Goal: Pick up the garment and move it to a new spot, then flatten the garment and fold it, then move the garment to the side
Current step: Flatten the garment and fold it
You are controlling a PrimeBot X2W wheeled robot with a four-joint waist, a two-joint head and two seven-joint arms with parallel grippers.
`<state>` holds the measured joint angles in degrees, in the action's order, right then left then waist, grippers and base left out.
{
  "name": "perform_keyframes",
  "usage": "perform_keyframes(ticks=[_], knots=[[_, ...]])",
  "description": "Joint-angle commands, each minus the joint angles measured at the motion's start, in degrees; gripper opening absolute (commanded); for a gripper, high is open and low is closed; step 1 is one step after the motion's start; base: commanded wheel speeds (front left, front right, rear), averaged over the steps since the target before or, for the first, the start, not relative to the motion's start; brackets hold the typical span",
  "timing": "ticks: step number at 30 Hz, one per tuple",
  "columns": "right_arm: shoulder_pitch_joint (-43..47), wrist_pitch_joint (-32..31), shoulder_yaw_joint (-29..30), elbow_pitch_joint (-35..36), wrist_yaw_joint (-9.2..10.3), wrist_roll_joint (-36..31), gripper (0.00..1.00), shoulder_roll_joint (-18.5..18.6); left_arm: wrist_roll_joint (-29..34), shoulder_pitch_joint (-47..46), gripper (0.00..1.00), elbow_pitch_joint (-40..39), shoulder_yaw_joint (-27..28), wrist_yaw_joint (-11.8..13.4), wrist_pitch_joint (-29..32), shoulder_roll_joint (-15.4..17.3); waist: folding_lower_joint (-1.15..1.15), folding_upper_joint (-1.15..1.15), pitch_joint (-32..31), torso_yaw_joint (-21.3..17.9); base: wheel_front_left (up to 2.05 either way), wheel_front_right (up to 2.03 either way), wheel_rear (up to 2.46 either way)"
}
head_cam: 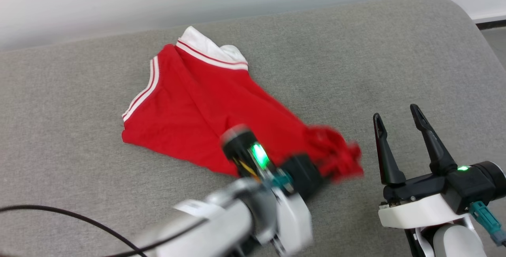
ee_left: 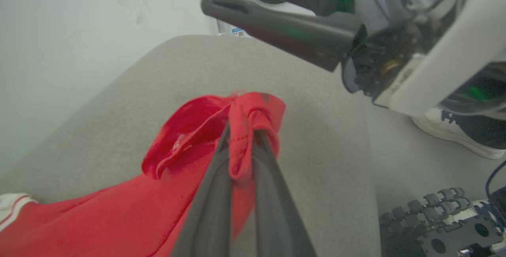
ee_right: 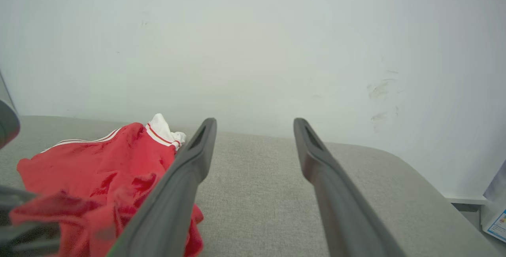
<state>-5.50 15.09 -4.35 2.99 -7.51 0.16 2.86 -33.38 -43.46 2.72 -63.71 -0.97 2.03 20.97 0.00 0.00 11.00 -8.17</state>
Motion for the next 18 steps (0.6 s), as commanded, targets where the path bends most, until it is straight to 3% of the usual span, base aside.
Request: perform_keyframes(ticks=[1, 4, 8, 9, 10, 18], knots=[[-0.42, 0.11, 0.21, -0.06, 0.04, -0.45, 1.00, 0.03, 0.00, 1.00, 0.00, 0.67, -1.13, -0.57, -0.57, -1.38, 0.00, 0.00, 0.12, -0.34, 0.00, 0.00, 0.00], [-0.83, 0.11, 0.61, 0.07, 0.03, -0.54, 1.00, 0.02, -1.10, 4.92, 0.00, 4.76, -5.39, -2.49, -1.48, -6.41, 0.00, 0.00, 0.37, -0.77, 0.00, 0.00, 0.00], [-0.95, 0.11, 0.74, 0.01, 0.04, -0.74, 1.00, 0.02, -1.29, 6.94, 0.00, 11.08, -8.09, -4.83, -1.26, -10.70, 0.00, 0.00, 0.62, -1.00, 0.00, 0.00, 0.00], [-0.95, 0.11, 0.67, -0.02, 0.03, -0.73, 1.00, 0.02, -0.95, 7.07, 0.45, 12.50, -8.46, -5.19, -1.52, -11.39, 0.00, 0.00, 0.67, -1.04, 0.00, 0.00, 0.00], [-0.94, 0.11, 0.63, -0.04, 0.04, -0.74, 1.00, 0.02, -0.88, 7.36, 1.00, 14.03, -8.74, -5.48, -1.58, -11.84, 0.00, 0.00, 0.68, -1.06, 0.00, 0.00, 0.00], [0.04, 0.11, 0.93, -0.34, 0.04, -0.87, 1.00, 0.02, -1.24, 5.01, 1.00, 20.02, -5.99, -5.18, -6.81, -10.91, 0.00, 0.00, -0.45, 0.73, 0.00, 0.00, 0.00]])
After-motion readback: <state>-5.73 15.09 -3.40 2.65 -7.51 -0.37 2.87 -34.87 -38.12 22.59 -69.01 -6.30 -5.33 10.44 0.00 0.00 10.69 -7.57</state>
